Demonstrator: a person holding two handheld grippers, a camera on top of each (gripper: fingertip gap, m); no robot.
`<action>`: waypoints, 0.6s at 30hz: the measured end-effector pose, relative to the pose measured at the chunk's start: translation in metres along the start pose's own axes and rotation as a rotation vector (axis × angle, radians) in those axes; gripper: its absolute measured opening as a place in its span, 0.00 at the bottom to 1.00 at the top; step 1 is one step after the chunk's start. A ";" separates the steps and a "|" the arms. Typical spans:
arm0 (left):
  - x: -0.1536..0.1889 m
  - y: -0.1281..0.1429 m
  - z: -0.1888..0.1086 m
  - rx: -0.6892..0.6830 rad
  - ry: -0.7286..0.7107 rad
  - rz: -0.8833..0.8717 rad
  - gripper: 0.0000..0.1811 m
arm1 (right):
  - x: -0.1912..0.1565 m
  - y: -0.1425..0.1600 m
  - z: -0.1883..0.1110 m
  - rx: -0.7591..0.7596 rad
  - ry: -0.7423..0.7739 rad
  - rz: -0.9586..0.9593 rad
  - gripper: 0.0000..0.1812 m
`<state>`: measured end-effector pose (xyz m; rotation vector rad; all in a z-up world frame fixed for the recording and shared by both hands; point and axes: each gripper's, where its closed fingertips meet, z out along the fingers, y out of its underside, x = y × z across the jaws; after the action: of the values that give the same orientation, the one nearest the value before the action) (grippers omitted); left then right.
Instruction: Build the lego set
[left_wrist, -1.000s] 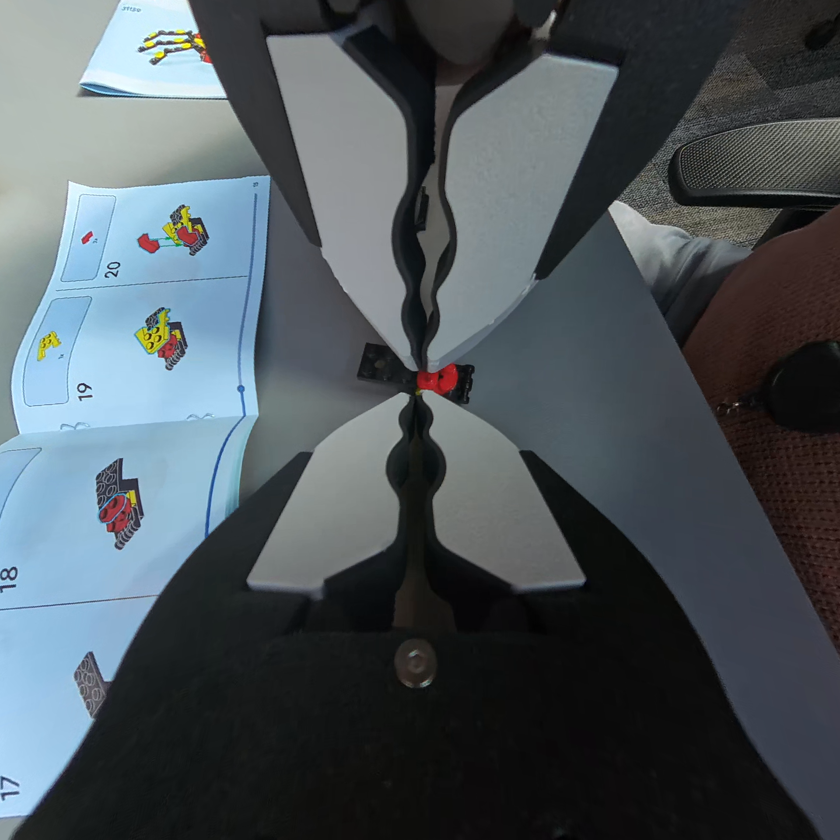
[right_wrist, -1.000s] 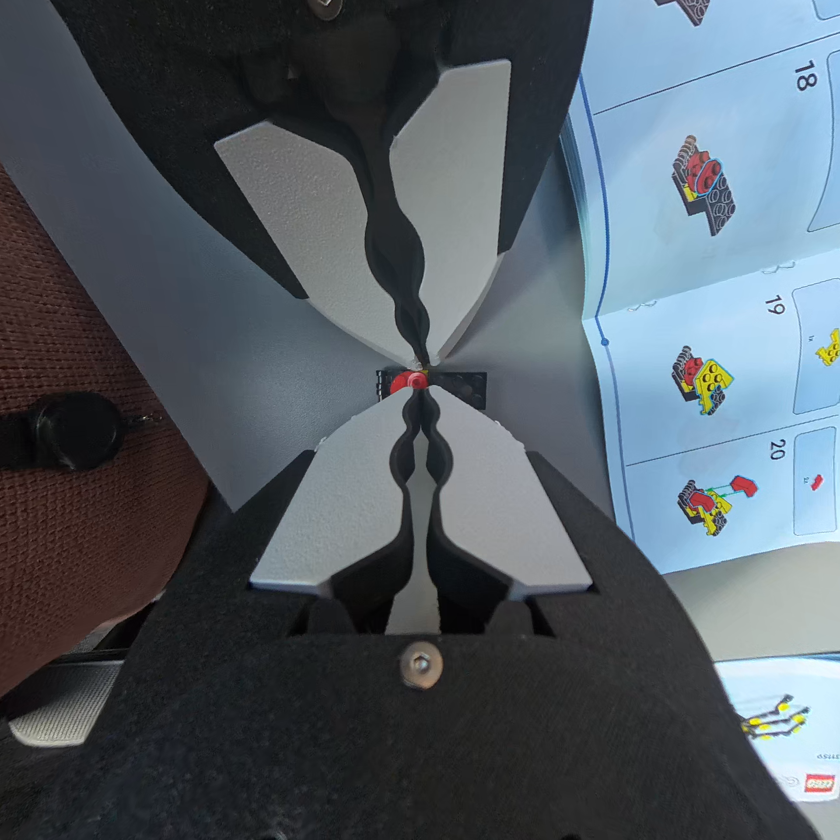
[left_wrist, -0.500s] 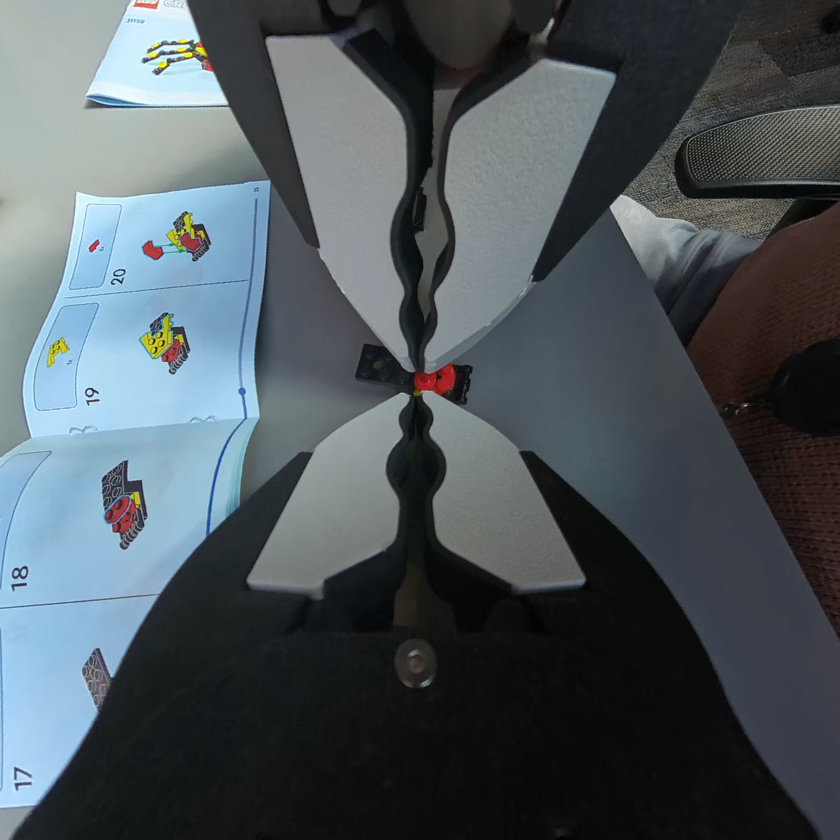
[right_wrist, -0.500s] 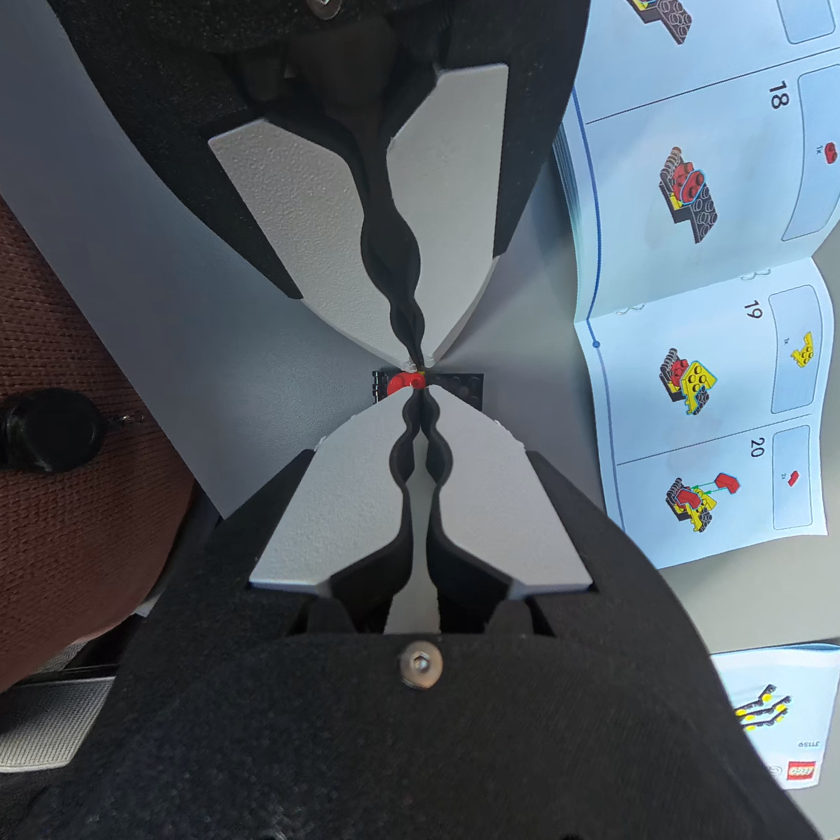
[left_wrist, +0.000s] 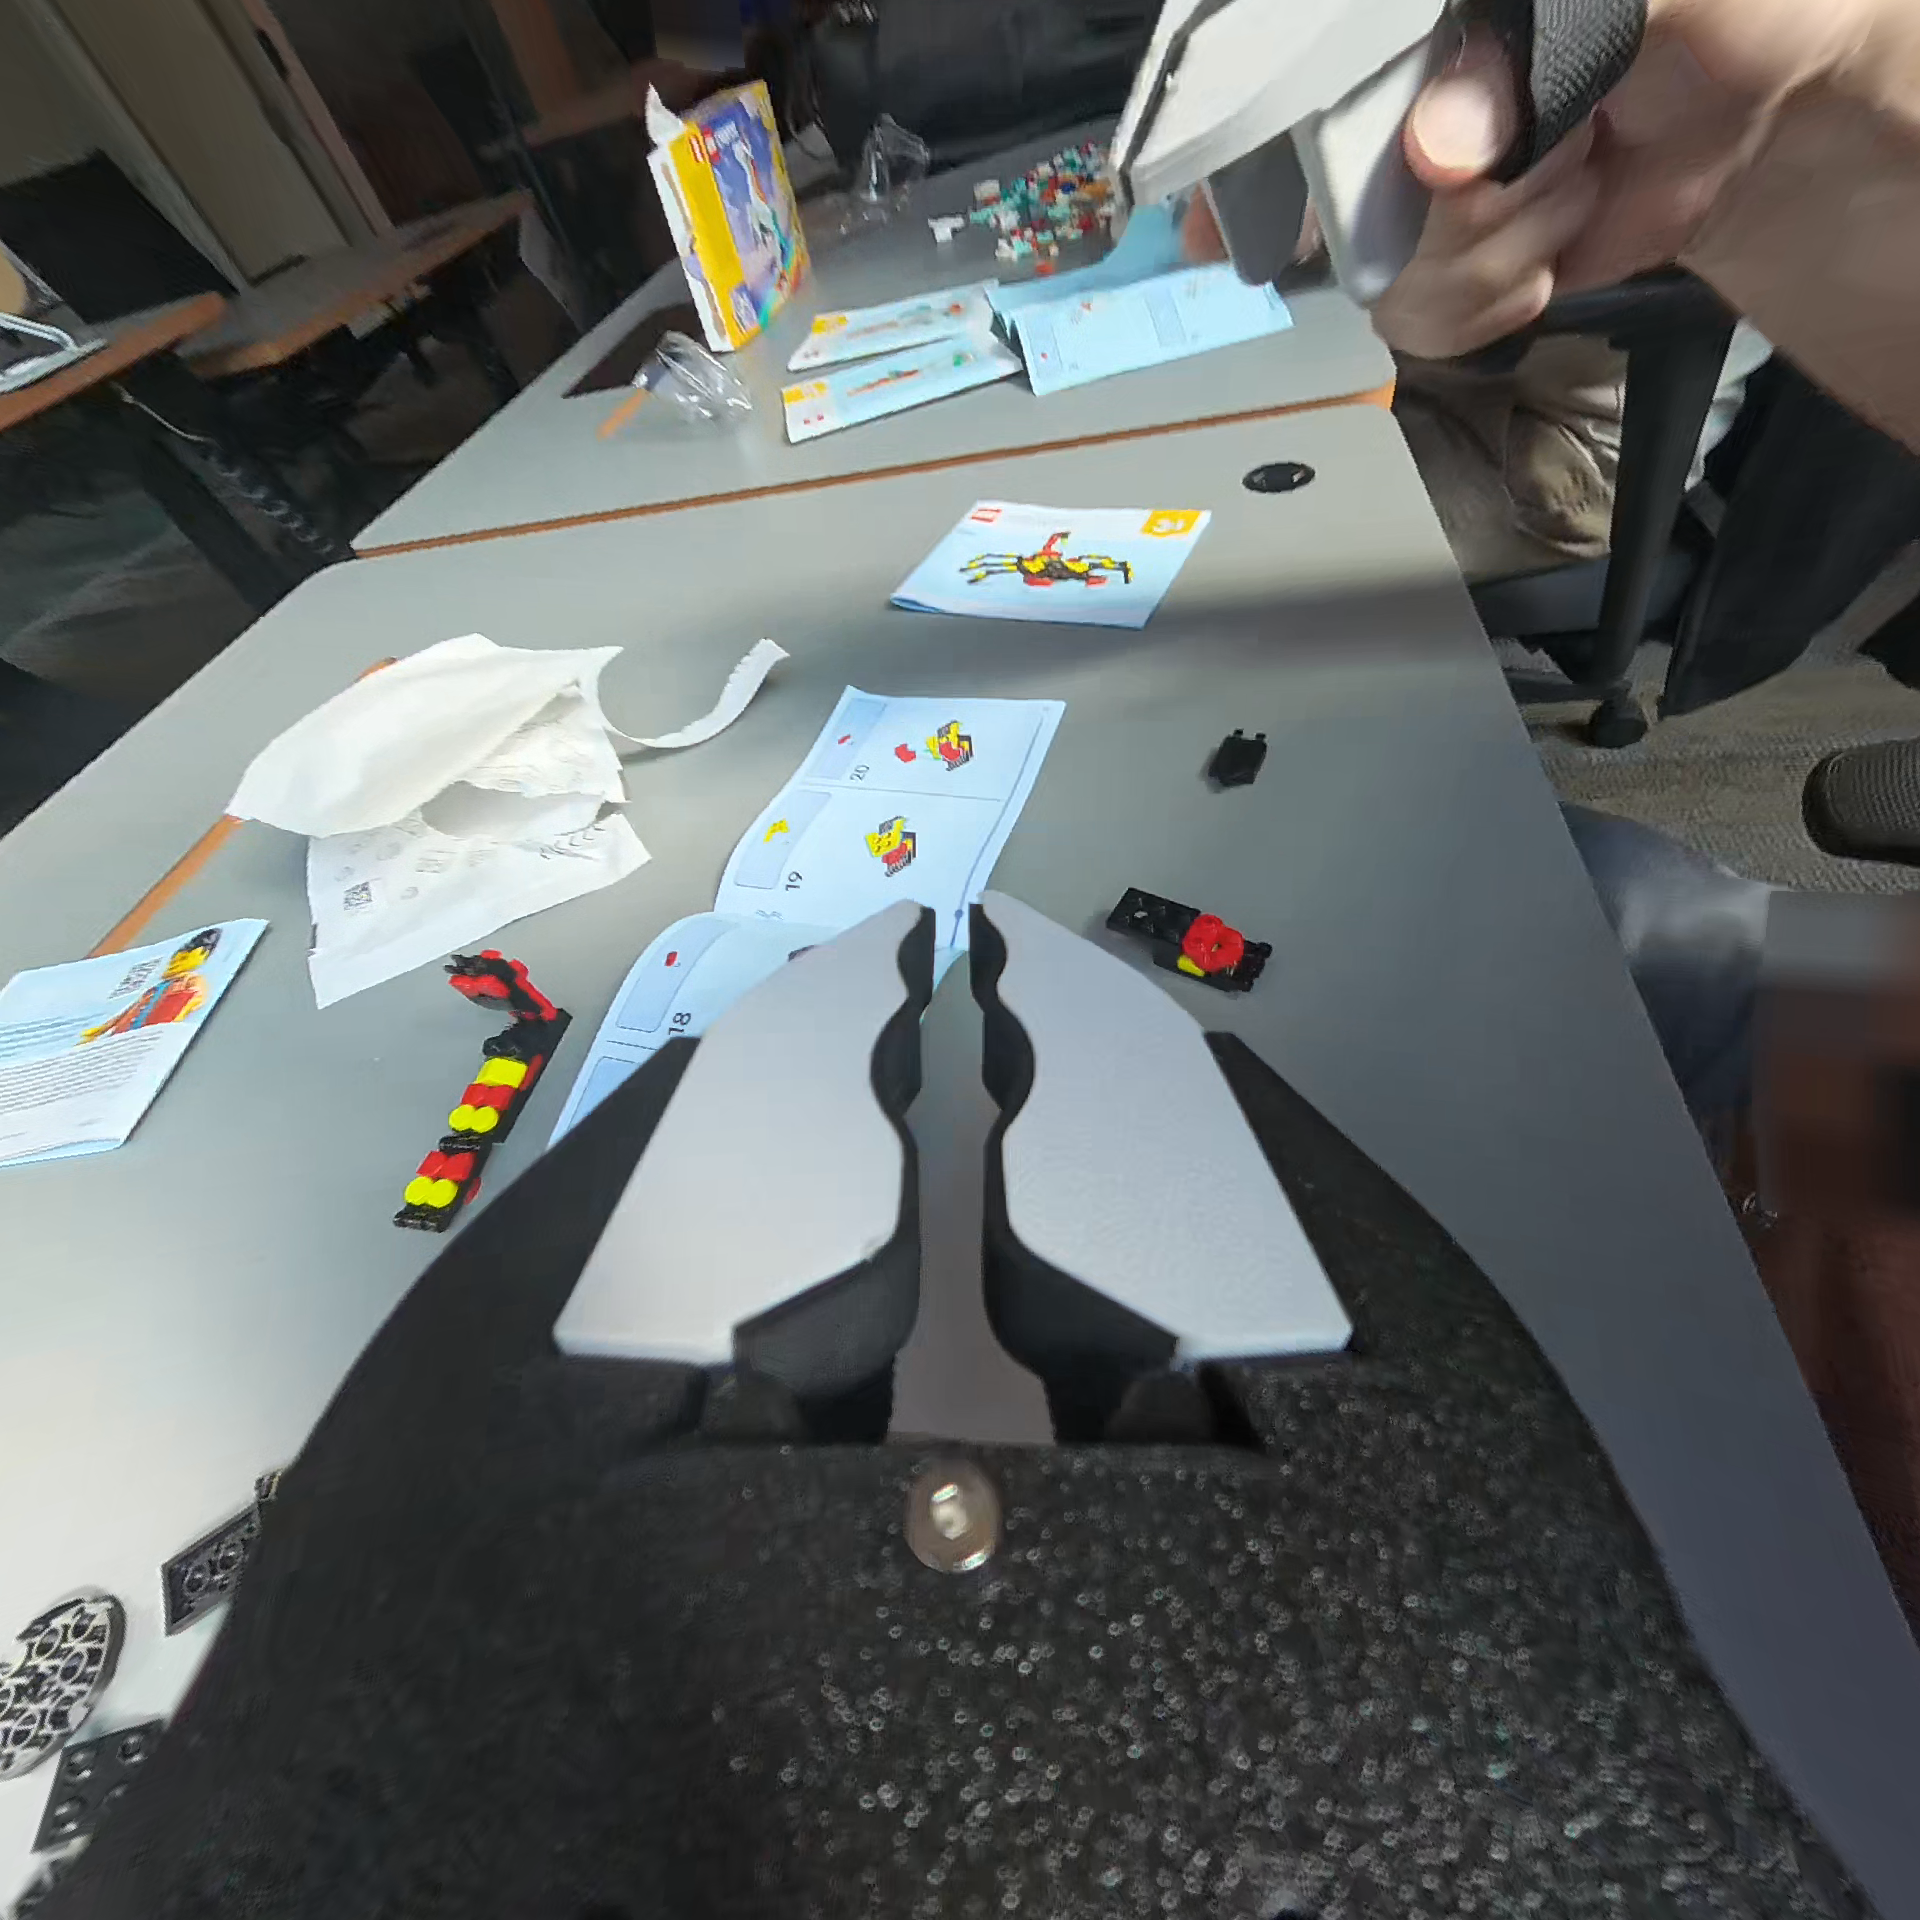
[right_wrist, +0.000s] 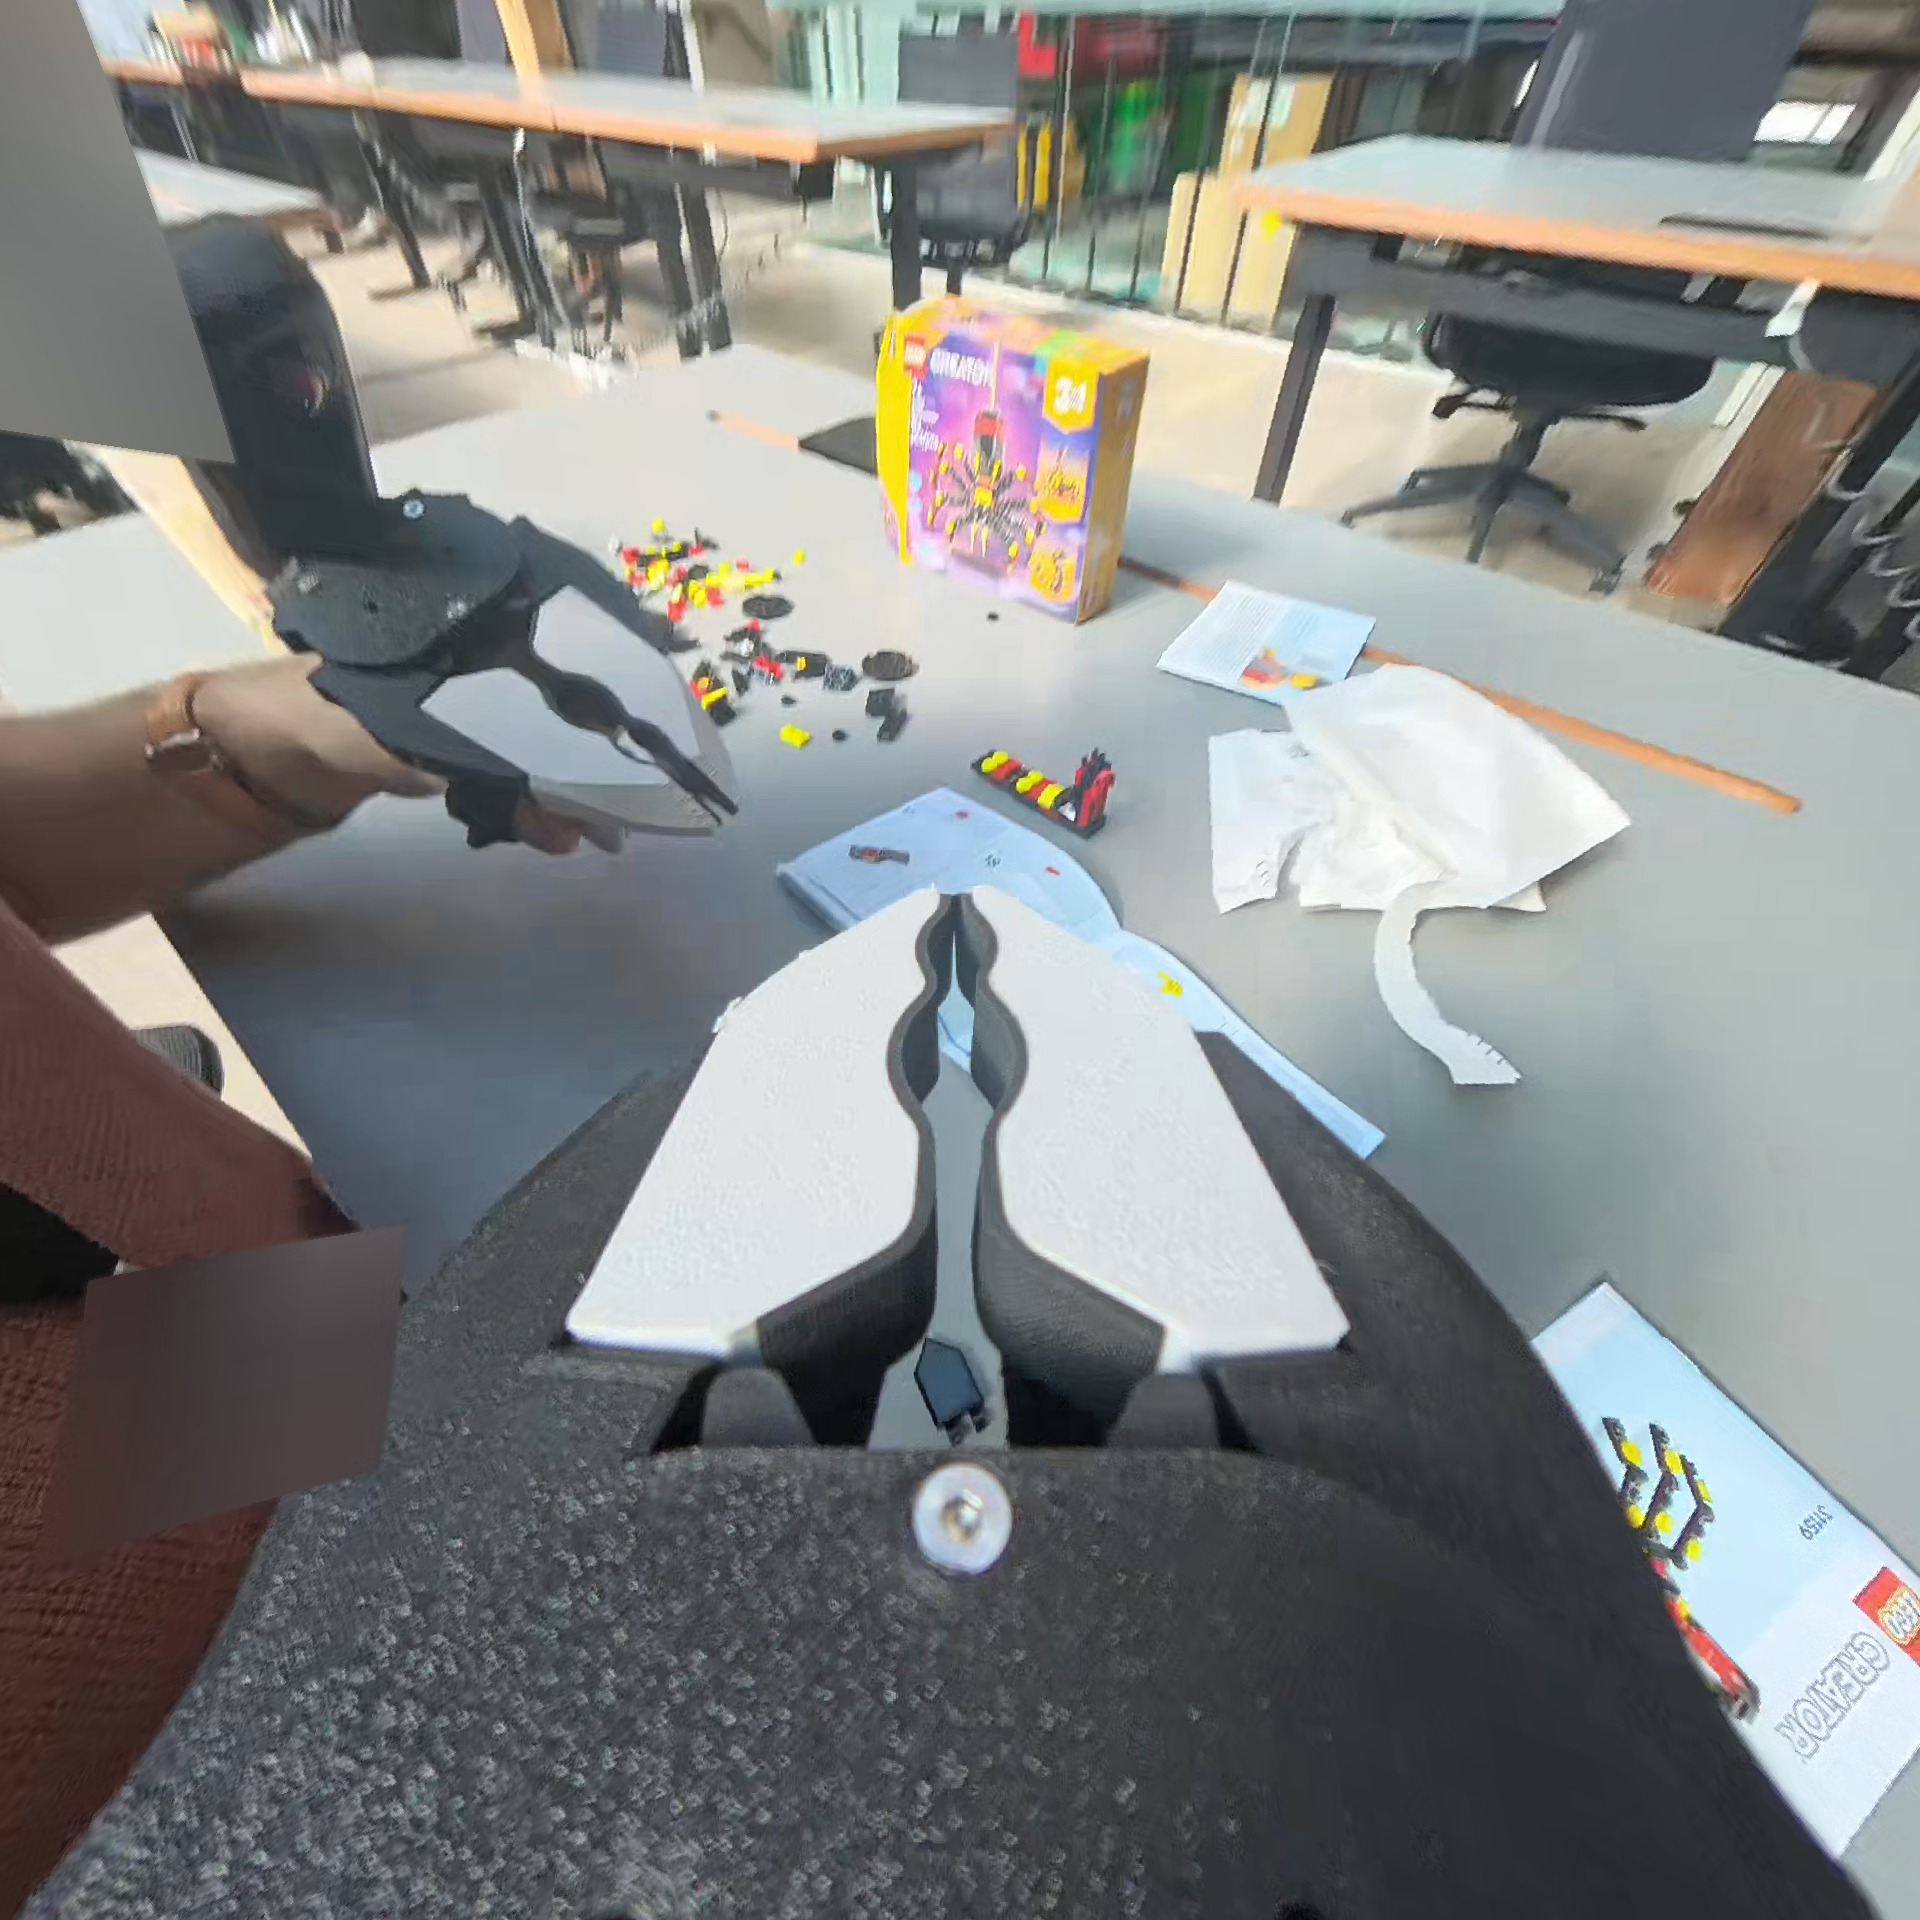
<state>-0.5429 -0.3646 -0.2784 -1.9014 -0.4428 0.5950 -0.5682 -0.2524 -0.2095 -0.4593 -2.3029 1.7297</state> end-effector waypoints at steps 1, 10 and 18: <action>-0.002 -0.004 -0.006 0.045 -0.027 -0.012 0.04 | 0.004 -0.005 -0.008 0.081 0.022 0.024 0.01; -0.023 -0.017 -0.022 0.246 -0.196 0.006 0.12 | 0.017 0.001 -0.004 0.322 0.114 0.026 0.11; -0.083 -0.034 -0.035 0.361 -0.524 0.222 0.18 | 0.052 -0.057 0.073 0.514 0.180 -0.248 0.15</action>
<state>-0.5906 -0.4232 -0.2183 -1.4450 -0.4204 1.2459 -0.6494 -0.3118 -0.1755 -0.2070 -1.6278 1.9597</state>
